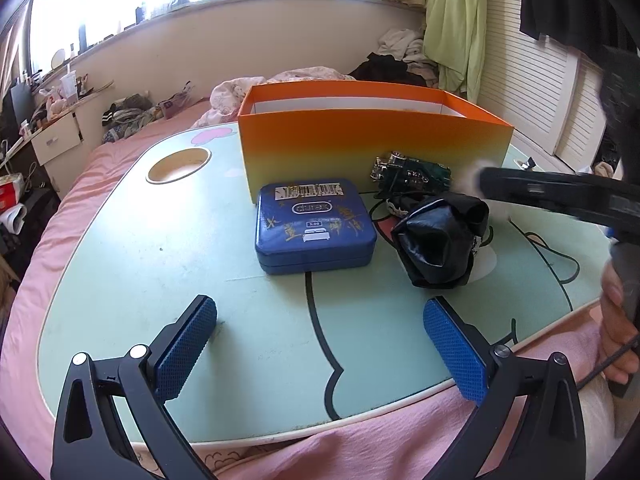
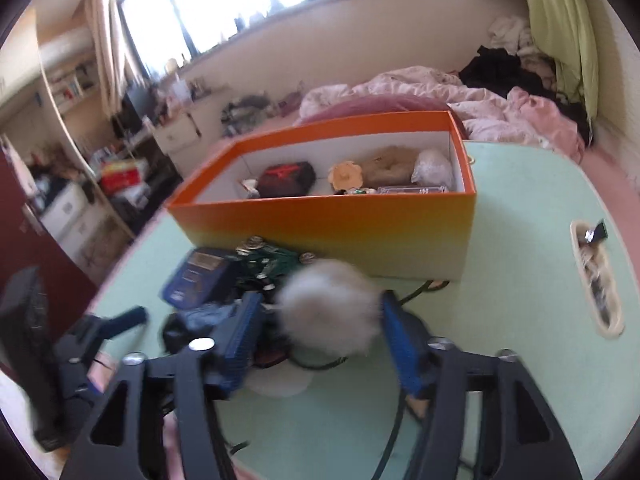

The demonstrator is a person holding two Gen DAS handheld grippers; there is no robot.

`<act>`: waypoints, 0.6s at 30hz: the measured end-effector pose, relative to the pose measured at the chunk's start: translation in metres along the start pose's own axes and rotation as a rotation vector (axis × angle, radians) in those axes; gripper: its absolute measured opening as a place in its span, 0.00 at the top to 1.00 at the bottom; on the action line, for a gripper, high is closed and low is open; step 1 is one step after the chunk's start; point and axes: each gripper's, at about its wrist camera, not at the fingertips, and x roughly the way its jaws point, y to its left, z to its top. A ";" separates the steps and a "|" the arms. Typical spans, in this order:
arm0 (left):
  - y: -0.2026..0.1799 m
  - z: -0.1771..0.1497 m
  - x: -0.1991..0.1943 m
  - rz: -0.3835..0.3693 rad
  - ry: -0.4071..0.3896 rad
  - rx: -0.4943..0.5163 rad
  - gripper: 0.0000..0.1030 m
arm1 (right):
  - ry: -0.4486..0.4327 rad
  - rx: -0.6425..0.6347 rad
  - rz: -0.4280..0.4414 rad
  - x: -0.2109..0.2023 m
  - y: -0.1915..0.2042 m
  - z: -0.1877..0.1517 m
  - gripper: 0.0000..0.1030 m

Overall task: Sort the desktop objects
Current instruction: 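Grasp the white fluffy pompom with the right gripper and set it on the table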

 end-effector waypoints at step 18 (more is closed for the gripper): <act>-0.030 0.189 0.077 -0.253 0.265 -0.133 0.69 | 0.008 -0.126 -0.227 0.010 0.010 -0.038 0.15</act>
